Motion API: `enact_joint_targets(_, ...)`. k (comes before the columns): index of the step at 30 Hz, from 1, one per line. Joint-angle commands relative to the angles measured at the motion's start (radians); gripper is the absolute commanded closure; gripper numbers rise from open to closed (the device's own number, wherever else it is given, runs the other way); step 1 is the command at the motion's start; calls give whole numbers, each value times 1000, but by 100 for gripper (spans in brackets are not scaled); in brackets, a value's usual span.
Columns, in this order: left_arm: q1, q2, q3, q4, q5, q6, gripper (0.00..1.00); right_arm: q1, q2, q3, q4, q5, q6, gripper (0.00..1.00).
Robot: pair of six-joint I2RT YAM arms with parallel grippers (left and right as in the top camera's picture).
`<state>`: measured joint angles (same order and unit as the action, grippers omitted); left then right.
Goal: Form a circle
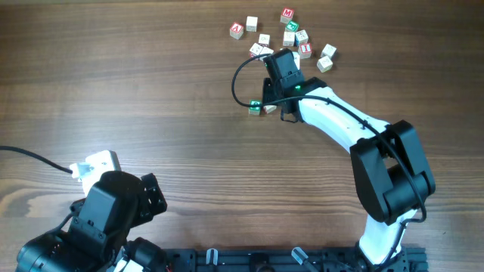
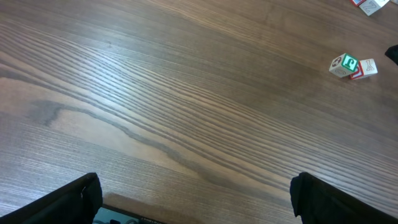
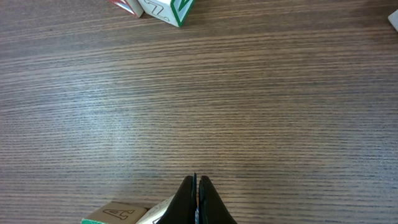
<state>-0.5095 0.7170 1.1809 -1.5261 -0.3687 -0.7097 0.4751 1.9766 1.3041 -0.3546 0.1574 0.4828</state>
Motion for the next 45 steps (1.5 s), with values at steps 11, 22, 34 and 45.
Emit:
enact_joint_targets(11, 1, 2, -4, -1, 1, -13, 0, 2, 36, -20, 24, -49, 10, 95)
enact_joint_targets(22, 1, 2, -4, -1, 1, -13, 0, -39, 62, -21, 32, -71, 65, 95)
enact_joint_targets(34, 1, 2, -4, -1, 1, -13, 0, -39, 62, -21, 45, -159, -12, 95)
enact_joint_targets(45, 1, 2, -4, -1, 1, -13, 0, -39, 62, -21, 45, -161, -12, 95)
